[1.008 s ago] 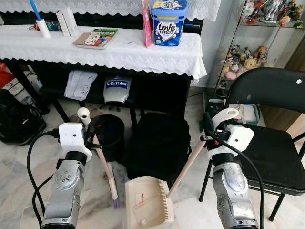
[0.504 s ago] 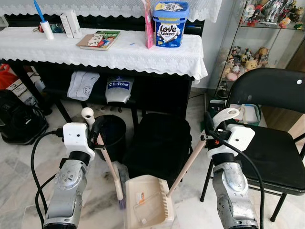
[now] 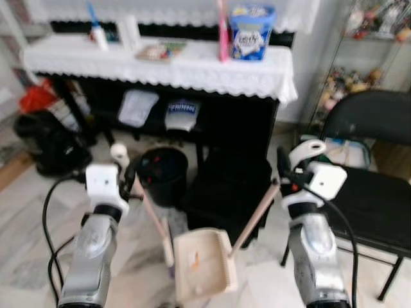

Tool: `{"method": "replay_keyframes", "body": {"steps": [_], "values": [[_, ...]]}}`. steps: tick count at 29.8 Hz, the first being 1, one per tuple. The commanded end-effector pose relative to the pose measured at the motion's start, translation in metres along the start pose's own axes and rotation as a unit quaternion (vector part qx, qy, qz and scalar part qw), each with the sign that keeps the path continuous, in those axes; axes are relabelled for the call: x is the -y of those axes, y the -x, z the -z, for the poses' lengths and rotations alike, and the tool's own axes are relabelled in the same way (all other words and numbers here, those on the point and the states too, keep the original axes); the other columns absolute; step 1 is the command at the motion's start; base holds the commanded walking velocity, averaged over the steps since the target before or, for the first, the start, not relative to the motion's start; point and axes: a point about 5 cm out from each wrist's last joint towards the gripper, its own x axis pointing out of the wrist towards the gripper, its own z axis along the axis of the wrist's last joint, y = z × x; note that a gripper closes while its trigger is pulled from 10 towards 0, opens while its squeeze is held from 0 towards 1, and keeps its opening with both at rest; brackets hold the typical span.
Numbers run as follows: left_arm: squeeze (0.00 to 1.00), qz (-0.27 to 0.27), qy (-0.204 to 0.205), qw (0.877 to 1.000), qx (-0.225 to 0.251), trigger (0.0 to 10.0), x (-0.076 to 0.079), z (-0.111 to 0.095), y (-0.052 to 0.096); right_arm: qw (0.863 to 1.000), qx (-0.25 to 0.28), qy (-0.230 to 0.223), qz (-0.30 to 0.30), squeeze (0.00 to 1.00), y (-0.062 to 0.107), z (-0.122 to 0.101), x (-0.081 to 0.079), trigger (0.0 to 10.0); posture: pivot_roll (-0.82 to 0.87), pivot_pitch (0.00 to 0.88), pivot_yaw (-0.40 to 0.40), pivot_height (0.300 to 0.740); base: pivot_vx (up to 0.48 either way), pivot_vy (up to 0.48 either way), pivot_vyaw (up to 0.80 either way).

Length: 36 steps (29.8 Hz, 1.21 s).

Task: Sweep floor

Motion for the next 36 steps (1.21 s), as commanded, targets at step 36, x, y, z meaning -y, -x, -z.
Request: {"method": "replay_keyframes", "body": {"steps": [36], "values": [[0.0, -0.026, -0.008, 0.999, 0.026, 10.0, -0.002, -0.012, 0.0, 0.999, 0.036, -0.004, -0.032, 0.0, -0.014, -0.019, -0.01, 10.0, -0.03, 0.038, 0.02, 0.74, 0.0, 0.0, 0.53]]}}
